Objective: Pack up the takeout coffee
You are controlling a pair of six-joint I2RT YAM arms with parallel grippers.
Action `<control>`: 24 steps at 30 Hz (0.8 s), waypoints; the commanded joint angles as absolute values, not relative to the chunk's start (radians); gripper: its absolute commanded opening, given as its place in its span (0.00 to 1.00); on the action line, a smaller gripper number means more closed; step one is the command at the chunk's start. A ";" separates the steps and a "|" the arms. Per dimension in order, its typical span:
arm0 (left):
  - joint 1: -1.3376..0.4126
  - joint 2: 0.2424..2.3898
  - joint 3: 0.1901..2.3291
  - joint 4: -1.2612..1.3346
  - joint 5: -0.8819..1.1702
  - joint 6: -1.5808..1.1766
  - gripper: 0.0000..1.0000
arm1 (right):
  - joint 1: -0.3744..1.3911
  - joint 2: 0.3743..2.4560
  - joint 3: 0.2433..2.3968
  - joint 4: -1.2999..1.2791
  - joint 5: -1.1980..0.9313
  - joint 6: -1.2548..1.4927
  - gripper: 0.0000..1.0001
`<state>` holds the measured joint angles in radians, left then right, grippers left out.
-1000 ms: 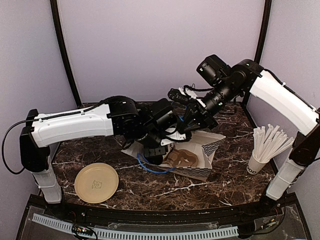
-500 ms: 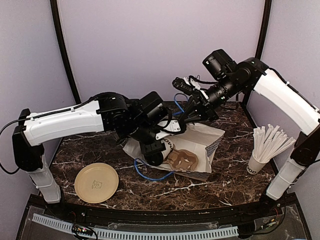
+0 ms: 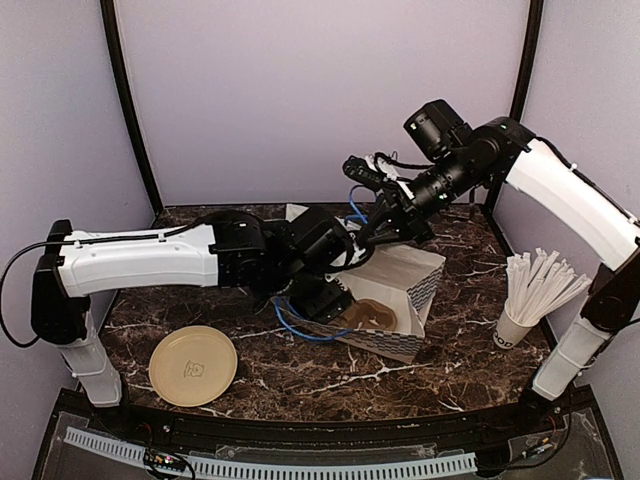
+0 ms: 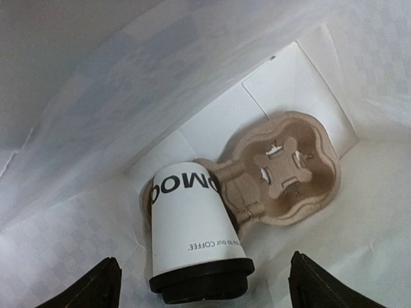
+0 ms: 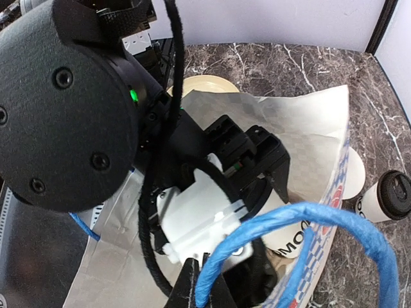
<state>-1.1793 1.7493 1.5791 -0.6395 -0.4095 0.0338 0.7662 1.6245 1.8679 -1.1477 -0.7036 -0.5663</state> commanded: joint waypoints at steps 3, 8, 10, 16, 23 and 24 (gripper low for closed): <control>-1.176 1.824 1.565 -0.586 -0.571 -0.154 0.96 | 0.791 1.603 1.856 -1.187 -0.725 -0.550 0.00; -1.214 1.653 1.266 -0.215 -0.553 -0.075 0.96 | 0.788 1.594 1.820 -1.165 -0.689 -0.545 0.00; -1.223 1.594 1.197 -0.129 -0.540 -0.051 0.96 | 0.788 1.595 1.821 -1.162 -0.679 -0.541 0.00; -1.248 1.525 1.077 0.009 -0.539 0.090 0.92 | 0.782 1.600 1.842 -1.110 -0.594 -0.487 0.00; -1.260 1.570 1.123 -0.005 -0.573 0.140 0.95 | 0.784 1.604 1.880 -1.125 -0.644 -0.516 0.00; -1.254 1.599 1.140 -0.031 -0.584 0.124 0.96 | 0.788 1.603 1.895 -1.139 -0.668 -0.522 0.00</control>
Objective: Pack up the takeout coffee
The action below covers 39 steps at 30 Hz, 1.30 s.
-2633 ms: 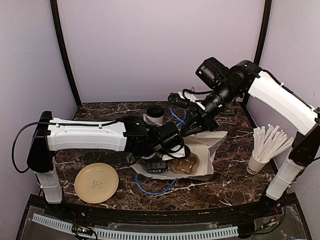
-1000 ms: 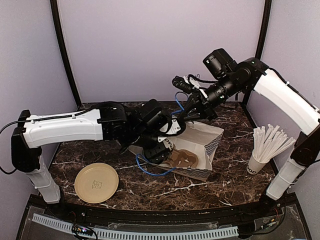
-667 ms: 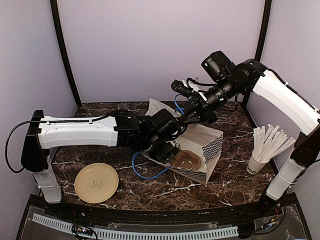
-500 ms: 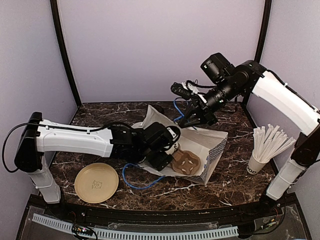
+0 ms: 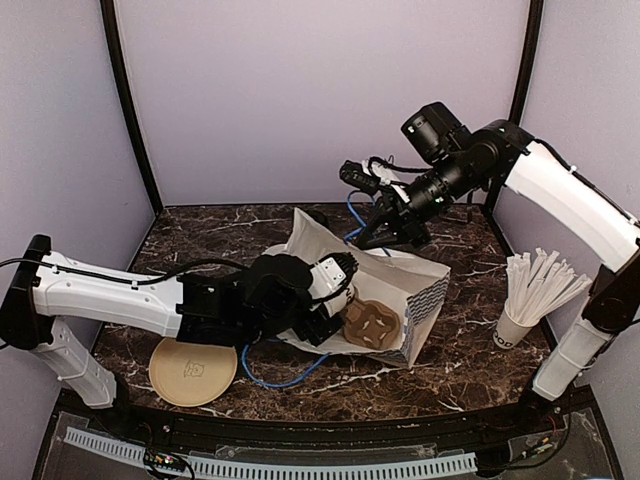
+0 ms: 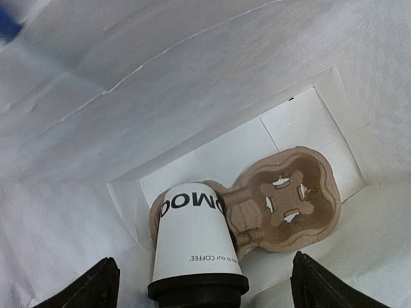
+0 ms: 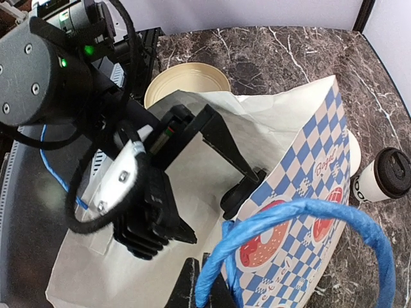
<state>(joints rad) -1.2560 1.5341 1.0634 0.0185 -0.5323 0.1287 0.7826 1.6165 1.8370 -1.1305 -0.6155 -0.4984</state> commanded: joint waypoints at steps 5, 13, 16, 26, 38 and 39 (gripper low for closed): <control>-1.240 1.696 1.240 -0.165 -0.588 0.020 0.99 | 0.811 1.603 1.940 -1.176 -0.710 -0.545 0.00; -1.174 1.820 1.350 -0.386 -0.636 -0.187 0.99 | 0.824 1.605 1.936 -1.188 -0.715 -0.557 0.00; -1.153 1.855 1.389 -0.485 -0.619 -0.278 0.99 | 0.825 1.612 1.936 -1.190 -0.716 -0.558 0.00; -1.120 1.864 1.428 -0.535 -0.539 -0.309 0.81 | 0.826 1.617 1.912 -1.182 -0.677 -0.563 0.00; -1.121 1.627 1.474 -0.443 -0.394 -0.111 0.68 | 0.644 1.618 1.801 -1.050 -0.561 -0.557 0.00; -1.121 1.620 1.491 -0.460 -0.374 -0.105 0.68 | 0.627 1.618 1.796 -1.032 -0.539 -0.550 0.00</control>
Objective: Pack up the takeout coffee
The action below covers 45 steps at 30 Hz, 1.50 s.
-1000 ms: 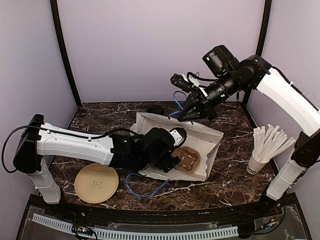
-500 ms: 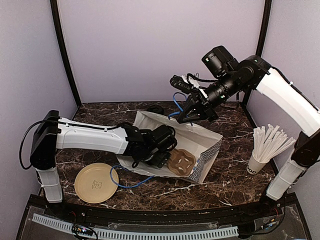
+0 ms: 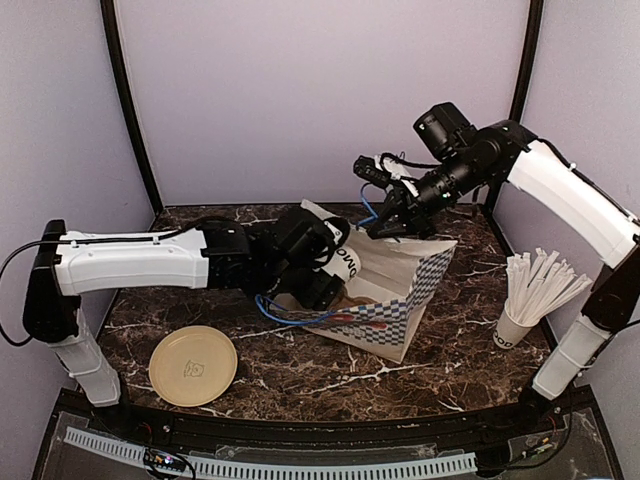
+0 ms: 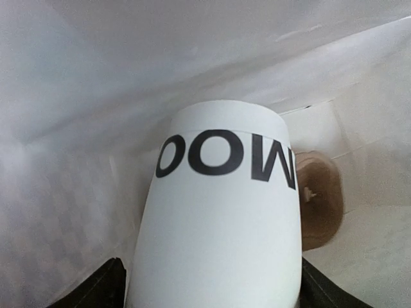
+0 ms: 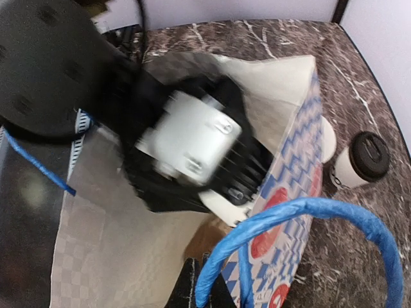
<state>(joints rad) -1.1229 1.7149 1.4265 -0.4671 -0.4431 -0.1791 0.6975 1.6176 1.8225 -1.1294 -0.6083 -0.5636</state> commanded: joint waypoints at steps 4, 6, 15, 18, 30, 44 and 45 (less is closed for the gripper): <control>-1.121 1.582 1.568 -0.513 -0.326 -0.054 0.68 | 0.556 1.624 1.791 -0.955 -0.459 -0.543 0.00; -1.121 1.552 1.606 -0.519 -0.322 -0.036 0.68 | 0.539 1.632 1.799 -0.940 -0.437 -0.551 0.00; -1.121 1.377 1.684 -0.420 -0.325 0.063 0.69 | 0.514 1.700 1.858 -0.922 -0.416 -0.529 0.00; -1.121 1.318 1.688 -0.421 -0.306 0.080 0.69 | 0.511 1.718 1.877 -0.919 -0.397 -0.519 0.00; -1.184 1.312 1.735 -1.009 0.059 -0.042 0.65 | 0.506 1.639 1.999 -1.026 -0.399 -0.508 0.63; -1.313 1.752 1.677 -1.348 -0.049 -0.058 0.66 | 0.506 1.338 1.714 -0.984 -0.432 -0.532 0.69; -1.315 1.774 1.698 -1.356 -0.051 -0.063 0.66 | 0.506 1.322 1.696 -0.980 -0.434 -0.537 0.70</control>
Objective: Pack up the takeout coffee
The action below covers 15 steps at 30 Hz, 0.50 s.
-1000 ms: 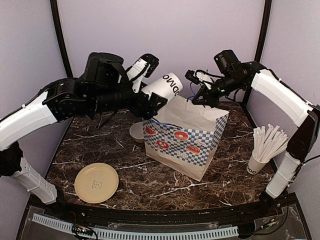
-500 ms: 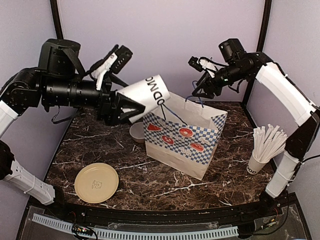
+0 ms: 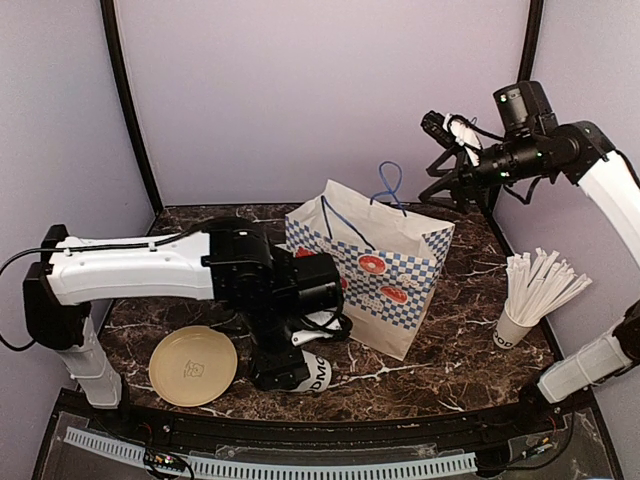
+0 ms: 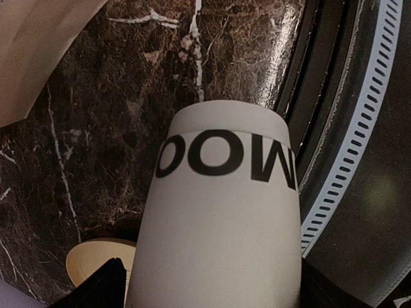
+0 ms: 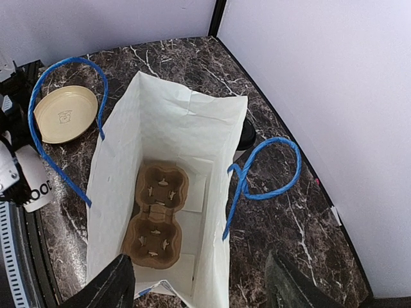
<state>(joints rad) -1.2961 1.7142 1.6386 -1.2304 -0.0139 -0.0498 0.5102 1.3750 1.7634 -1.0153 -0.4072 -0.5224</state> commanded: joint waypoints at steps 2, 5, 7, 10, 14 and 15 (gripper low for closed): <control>-1.319 1.835 1.718 -1.366 -0.041 -0.069 0.66 | 0.506 1.295 1.665 -0.977 -0.437 -0.546 0.70; -1.324 1.907 1.717 -1.376 -0.022 -0.080 0.67 | 0.507 1.268 1.637 -0.980 -0.441 -0.565 0.70; -1.326 1.941 1.733 -1.383 -0.012 -0.087 0.67 | 0.506 1.263 1.629 -0.989 -0.449 -0.580 0.70; -1.327 1.980 1.764 -1.404 -0.013 -0.100 0.69 | 0.507 1.263 1.615 -0.998 -0.467 -0.594 0.70; -1.327 2.051 1.774 -1.409 -0.019 -0.106 0.71 | 0.506 1.258 1.592 -0.996 -0.503 -0.598 0.70; -1.327 2.059 1.780 -1.414 -0.019 -0.109 0.72 | 0.506 1.255 1.588 -0.994 -0.508 -0.598 0.70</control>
<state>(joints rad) -1.3216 2.0247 1.7515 -1.3575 -0.0196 -0.0902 0.5102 1.2739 1.6108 -1.0145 -0.4599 -0.5827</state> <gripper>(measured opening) 0.852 0.696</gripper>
